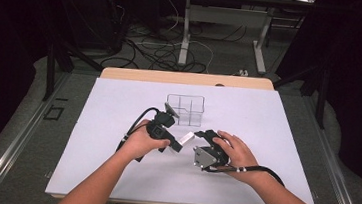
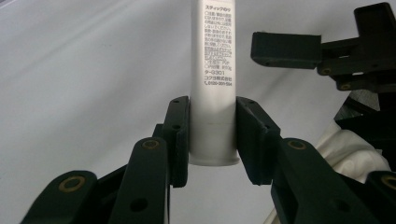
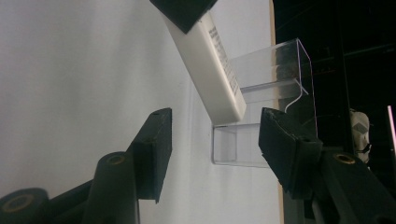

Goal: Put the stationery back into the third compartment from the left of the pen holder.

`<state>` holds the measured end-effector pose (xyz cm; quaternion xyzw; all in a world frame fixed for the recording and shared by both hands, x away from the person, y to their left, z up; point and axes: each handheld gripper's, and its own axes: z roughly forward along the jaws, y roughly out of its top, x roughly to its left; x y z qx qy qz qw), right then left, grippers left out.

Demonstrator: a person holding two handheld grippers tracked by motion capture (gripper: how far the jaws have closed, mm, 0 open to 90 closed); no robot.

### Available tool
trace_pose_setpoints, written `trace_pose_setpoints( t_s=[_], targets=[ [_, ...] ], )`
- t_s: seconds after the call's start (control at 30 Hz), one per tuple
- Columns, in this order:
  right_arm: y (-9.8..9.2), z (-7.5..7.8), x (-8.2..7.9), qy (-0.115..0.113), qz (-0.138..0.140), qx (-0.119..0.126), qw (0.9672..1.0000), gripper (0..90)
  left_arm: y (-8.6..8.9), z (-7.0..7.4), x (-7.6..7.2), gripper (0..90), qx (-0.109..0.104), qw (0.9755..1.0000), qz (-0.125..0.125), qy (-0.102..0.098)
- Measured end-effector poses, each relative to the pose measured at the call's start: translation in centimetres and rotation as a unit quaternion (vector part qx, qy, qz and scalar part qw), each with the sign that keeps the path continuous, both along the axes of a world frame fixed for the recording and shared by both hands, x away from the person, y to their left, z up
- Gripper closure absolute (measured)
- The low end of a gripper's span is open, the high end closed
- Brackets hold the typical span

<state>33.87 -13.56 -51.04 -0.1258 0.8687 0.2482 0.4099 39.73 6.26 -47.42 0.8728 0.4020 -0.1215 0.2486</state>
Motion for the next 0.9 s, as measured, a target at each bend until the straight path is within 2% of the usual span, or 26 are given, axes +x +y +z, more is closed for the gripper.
trace_pose_setpoints(
  t_s=[0.03, 0.07, 0.23, 0.67, 0.77, 0.8, 0.83, 0.9],
  targets=[
    [0.0, -0.1, -0.1, -0.006, -0.007, 0.001, 1.0000, 44.7, -0.1, 0.0, 0.0, 67.0, 0.000, 1.0000, -0.002, 0.000],
    [0.1, -0.1, -0.1, -0.009, 0.001, -0.006, 0.9999, 45.2, -0.3, 0.0, 0.0, 67.0, -0.001, 1.0000, -0.002, 0.001],
    [0.2, -0.2, -0.2, -0.033, 0.006, -0.019, 0.9992, 49.9, -1.1, 0.0, 0.2, 67.0, -0.002, 1.0000, -0.007, 0.004],
    [0.8, -0.7, -0.4, -0.061, 0.026, -0.053, 0.9964, 55.6, -3.3, 0.6, 0.5, 67.0, -0.001, 0.9996, -0.029, 0.007],
    [0.8, -0.7, -0.4, -0.073, 0.029, -0.072, 0.9944, 58.6, -3.7, 0.7, 0.5, 67.0, 0.001, 0.9995, -0.031, 0.009],
    [0.7, -0.7, -0.4, -0.077, 0.033, -0.071, 0.9940, 59.5, -3.7, 0.7, 0.5, 67.0, 0.002, 0.9994, -0.033, 0.010],
    [0.7, -0.6, -0.4, -0.081, 0.035, -0.083, 0.9926, 59.8, -3.8, 0.7, 0.5, 67.0, 0.002, 0.9995, -0.032, 0.009],
    [0.7, -0.7, -0.3, -0.094, 0.041, -0.089, 0.9907, 61.0, -3.9, 0.8, 0.5, 67.0, 0.000, 0.9996, -0.026, 0.011]
  ],
)
